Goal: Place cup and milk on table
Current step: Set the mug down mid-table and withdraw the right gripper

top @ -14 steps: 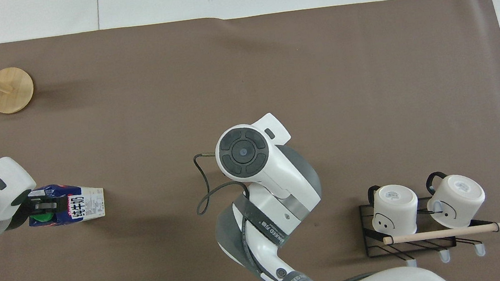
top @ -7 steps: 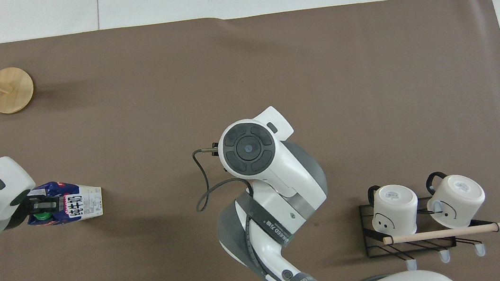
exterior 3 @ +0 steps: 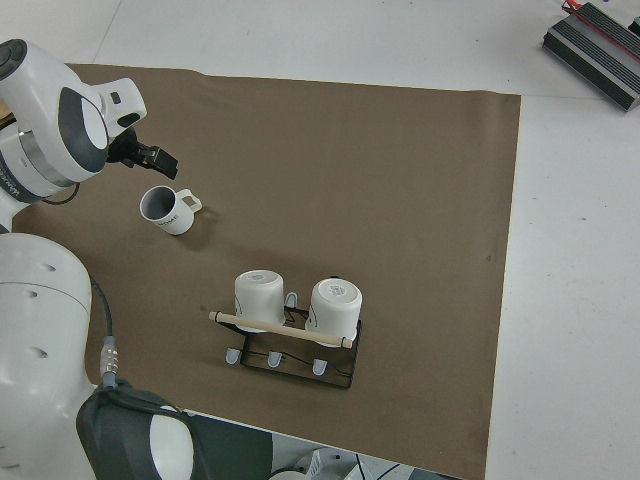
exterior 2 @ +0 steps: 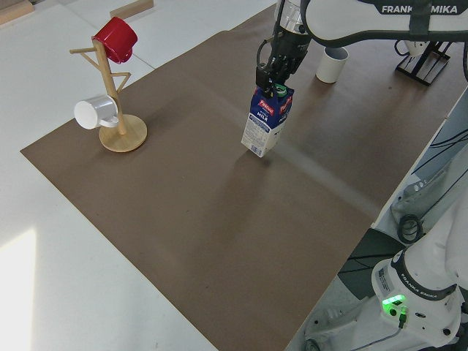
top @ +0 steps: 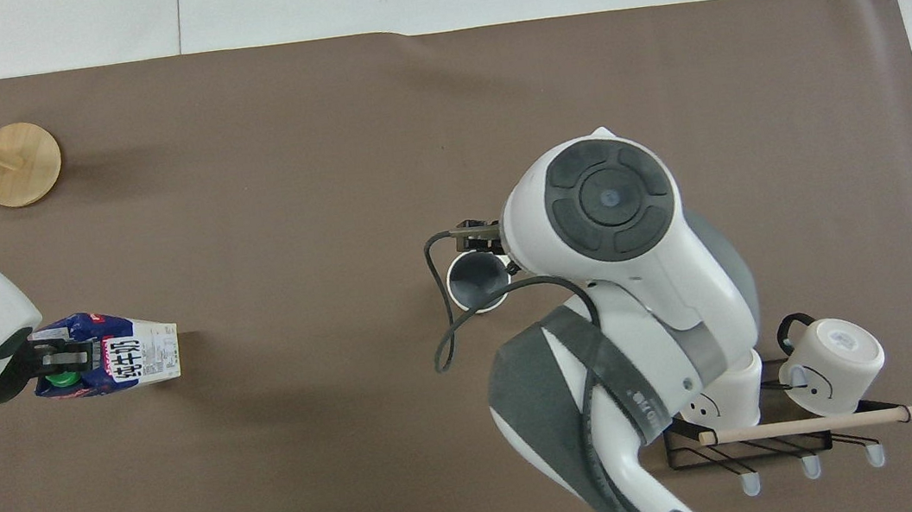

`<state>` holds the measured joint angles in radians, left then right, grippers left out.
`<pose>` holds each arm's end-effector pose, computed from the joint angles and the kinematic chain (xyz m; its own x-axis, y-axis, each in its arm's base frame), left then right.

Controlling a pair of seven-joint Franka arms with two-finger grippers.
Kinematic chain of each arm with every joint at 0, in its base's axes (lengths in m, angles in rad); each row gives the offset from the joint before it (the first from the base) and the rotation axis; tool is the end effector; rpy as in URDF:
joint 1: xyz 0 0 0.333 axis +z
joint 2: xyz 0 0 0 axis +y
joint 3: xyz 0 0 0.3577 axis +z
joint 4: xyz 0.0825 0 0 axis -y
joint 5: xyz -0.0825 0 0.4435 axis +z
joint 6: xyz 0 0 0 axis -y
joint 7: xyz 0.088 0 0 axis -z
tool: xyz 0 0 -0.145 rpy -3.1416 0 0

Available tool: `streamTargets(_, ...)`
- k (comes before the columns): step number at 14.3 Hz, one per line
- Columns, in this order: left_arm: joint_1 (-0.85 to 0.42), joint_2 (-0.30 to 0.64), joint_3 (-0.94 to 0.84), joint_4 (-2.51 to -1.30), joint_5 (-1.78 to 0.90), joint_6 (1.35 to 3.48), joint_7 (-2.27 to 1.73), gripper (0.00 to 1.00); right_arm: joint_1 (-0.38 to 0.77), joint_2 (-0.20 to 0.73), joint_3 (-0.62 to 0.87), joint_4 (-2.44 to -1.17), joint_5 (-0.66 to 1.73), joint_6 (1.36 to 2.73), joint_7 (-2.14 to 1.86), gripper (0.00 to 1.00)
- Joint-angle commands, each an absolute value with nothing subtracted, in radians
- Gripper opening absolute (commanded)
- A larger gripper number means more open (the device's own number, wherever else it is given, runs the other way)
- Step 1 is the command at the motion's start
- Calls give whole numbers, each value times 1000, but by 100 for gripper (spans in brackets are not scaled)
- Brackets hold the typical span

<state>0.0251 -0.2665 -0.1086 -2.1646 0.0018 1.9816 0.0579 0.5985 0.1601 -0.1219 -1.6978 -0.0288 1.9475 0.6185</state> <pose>0.5298 -0.0468 0.4973 0.9869 -0.1399 0.0800 -0.1375 -0.9899 -0.0349 0.6105 0.3165 0.4908 0.9864 -0.1298 0.1008 -0.1290 -0.9915 -0.0140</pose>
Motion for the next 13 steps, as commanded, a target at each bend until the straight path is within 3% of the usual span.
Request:
streamTargets(1,-73,-236,-100,-2105,21,1922,-72,40,529,109,-115,-1715,-20,1901,519,100)
streamTargets(8,-247,-184,-101,-1996,12,1868,-325,39,361,-15,-120,-1712,-18,1761,356,100)
streamTargets(13,-346,-135,-101,-1925,-3,1855,-486,36,236,-54,-123,-1707,-17,1689,252,100)
